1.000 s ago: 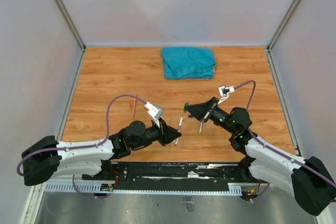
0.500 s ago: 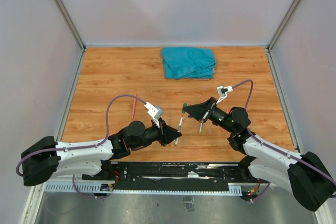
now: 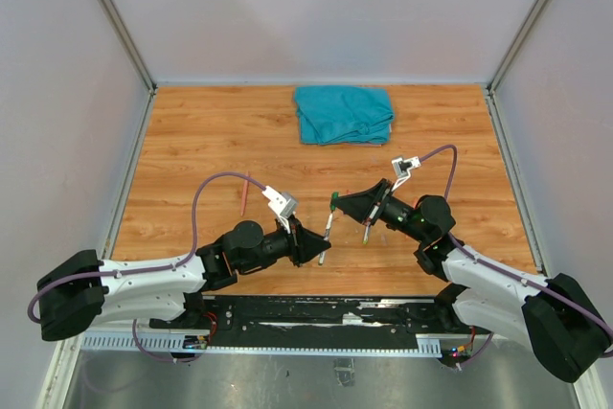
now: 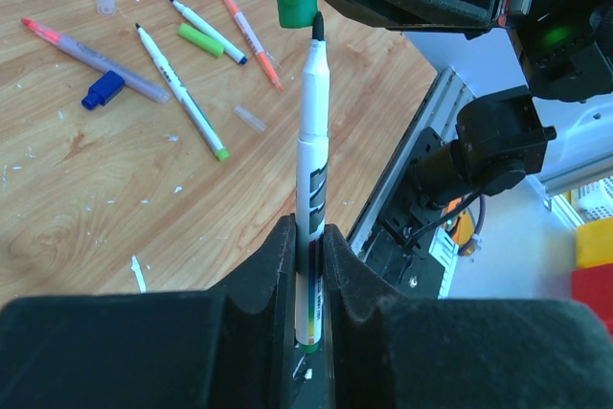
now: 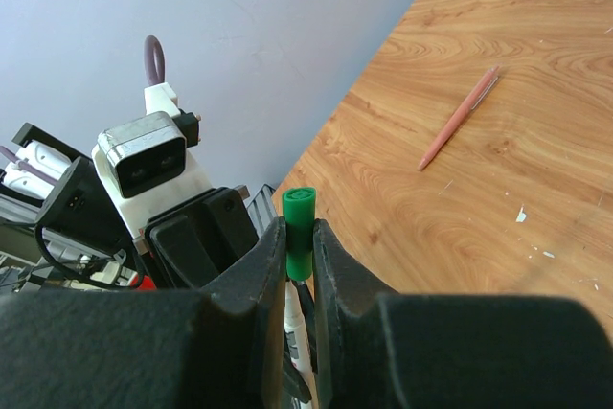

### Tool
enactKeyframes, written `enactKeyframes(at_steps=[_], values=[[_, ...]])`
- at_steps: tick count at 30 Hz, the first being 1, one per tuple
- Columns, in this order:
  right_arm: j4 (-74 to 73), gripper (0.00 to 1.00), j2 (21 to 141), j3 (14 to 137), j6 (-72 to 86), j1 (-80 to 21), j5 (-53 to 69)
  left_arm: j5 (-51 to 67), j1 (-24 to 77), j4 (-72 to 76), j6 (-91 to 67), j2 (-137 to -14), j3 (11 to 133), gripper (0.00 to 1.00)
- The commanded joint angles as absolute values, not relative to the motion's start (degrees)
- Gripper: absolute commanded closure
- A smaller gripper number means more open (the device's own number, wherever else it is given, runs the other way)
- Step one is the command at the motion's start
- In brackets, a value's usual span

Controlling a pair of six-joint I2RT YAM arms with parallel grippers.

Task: Insert the pens into the pen caps
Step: Insert the pen cap onto the pen.

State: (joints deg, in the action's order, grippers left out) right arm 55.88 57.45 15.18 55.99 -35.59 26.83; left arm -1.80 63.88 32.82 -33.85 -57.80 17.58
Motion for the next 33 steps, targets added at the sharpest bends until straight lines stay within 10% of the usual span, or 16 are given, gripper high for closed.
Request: enactKeyframes(at_steps=[1,33], values=[[58.9,0.99,57.3,14.7,56.2,-36.4,29.0,-2.5,64.4,33.1,-32.9,-57.4,19.0,0.99],[59.9,0.99,56.2,13.5,57.4,-36.4,25.9,-2.1,64.4,32.2,-32.3,-58.5,20.0,1.0]])
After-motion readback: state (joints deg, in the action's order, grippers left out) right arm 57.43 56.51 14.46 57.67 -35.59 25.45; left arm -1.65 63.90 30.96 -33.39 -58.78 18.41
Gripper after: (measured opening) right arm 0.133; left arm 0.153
